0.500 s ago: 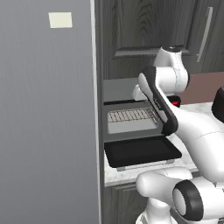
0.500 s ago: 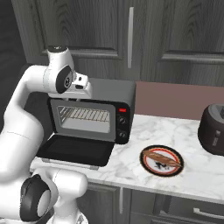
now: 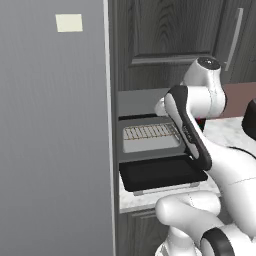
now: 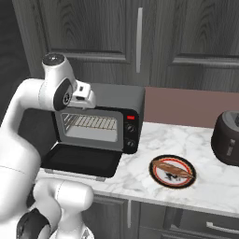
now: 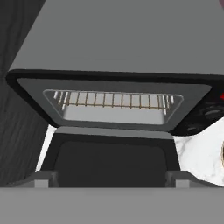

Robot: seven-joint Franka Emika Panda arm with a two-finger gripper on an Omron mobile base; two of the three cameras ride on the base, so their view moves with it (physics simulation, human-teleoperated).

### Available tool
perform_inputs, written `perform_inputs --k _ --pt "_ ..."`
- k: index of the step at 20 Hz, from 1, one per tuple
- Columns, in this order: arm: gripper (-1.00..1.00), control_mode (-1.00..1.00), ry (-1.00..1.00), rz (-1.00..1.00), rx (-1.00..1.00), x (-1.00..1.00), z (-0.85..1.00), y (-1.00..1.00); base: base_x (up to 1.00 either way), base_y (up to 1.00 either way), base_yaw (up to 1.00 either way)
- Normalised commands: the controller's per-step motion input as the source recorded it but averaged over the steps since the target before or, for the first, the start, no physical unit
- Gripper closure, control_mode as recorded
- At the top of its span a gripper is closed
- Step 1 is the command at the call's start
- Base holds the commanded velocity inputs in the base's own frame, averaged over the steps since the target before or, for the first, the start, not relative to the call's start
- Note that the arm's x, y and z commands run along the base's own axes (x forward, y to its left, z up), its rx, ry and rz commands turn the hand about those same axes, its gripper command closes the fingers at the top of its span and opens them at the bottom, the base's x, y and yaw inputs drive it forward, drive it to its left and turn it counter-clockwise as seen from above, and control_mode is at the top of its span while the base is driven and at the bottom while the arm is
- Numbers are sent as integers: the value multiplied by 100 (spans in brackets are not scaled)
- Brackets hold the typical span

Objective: Pull the toaster oven rack outwards. Pick up the baguette from the plate and place it on the toaster oven rack. Close the toaster oven door fully and set the temperature to the lowest setting.

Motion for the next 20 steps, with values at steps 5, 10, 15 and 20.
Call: perform_inputs --k 5,10,15,20 --pt "-100 -100 -24 -4 18 -63 0 0 0 0 0" --pt "-100 -100 -4 0 5 -22 0 -3 0 0 0" --pt "-100 -100 2 0 0 2 0 0 0 0 0" --pt "-100 -100 8 0 0 12 0 0 0 0 0"
